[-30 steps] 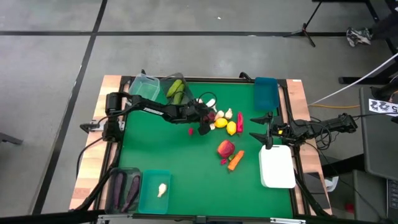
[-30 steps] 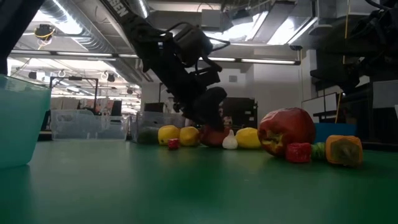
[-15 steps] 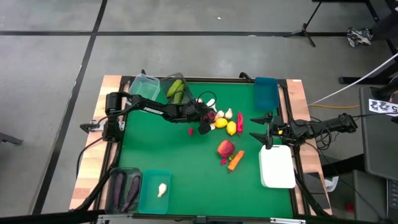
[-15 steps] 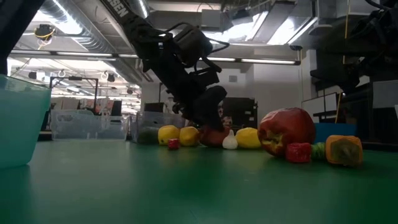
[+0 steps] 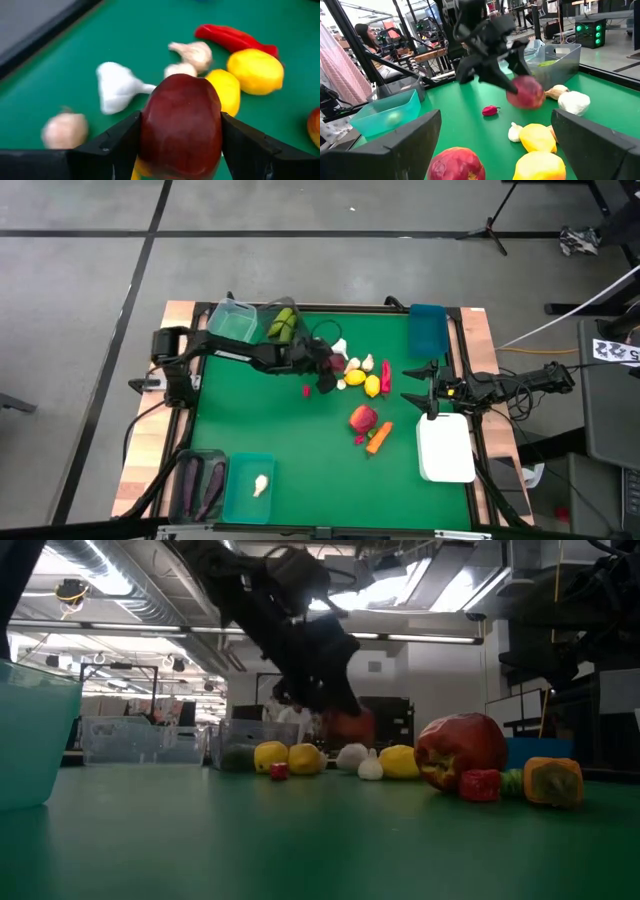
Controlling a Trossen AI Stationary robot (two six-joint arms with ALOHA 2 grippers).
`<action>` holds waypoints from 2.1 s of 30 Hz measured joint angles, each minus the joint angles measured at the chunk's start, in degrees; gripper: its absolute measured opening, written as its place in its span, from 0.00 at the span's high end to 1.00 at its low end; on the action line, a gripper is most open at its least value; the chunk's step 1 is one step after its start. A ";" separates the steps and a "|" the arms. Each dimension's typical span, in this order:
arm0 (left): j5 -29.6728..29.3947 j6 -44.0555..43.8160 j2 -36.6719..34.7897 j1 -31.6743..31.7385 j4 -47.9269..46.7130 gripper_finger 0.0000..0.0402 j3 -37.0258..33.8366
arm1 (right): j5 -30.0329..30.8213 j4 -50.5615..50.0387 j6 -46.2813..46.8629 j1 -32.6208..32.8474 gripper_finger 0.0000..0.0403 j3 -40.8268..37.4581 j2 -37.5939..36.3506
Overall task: Sort produce into baskets
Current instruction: Put the apple into the transparent bin
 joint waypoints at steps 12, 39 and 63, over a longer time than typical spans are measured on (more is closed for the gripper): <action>-19.22 -4.49 -15.78 3.90 -20.58 0.41 0.07 | -0.02 -0.26 0.02 0.00 0.07 0.00 -0.02; -19.28 -11.77 -31.43 33.89 -30.31 0.41 -16.99 | -0.02 -0.27 0.00 0.00 0.07 0.00 0.00; -6.17 -7.12 -35.60 28.88 -28.10 0.27 -17.75 | -0.01 -0.26 -0.02 0.00 0.07 -0.01 0.00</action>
